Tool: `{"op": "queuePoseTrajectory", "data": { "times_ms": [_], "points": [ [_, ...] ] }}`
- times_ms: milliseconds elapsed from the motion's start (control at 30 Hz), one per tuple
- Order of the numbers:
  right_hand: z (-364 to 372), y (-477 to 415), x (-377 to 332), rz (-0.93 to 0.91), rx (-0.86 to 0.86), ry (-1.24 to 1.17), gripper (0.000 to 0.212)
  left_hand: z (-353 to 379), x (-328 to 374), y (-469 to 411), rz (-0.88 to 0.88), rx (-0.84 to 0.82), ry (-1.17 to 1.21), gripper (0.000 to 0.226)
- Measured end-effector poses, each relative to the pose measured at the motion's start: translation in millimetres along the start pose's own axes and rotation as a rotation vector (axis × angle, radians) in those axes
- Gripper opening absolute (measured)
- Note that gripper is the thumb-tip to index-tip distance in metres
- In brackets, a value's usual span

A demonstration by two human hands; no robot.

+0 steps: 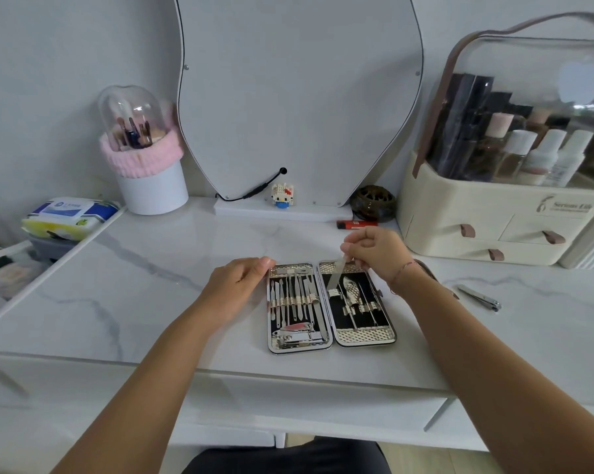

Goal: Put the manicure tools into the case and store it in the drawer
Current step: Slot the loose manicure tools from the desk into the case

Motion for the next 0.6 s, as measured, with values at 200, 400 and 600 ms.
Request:
{"op": "queuePoseTrajectory", "data": {
  "times_ms": [200,400,600],
  "points": [
    [0,-2,2,-0.033,-0.015,0.037,0.006,0,-3,-1,0.001,0.002,-0.006,0.063],
    [6,1,-3,-0.063,-0.067,0.058,0.004,0,-5,-1,-0.004,-0.001,0.001,0.077],
    [15,9,-9,-0.146,-0.155,0.236,0.015,0,-3,0,-0.013,-0.005,0.000,0.059]
  ]
}}
Point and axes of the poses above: each hand's wrist, its own y-axis away from the middle knuckle, its own z-axis out of the palm, x = y × z, the point moved 8 cm from there along -y, towards the middle knuckle, and after that the axes turned 15 degrees about x, right-handed, at the moved point
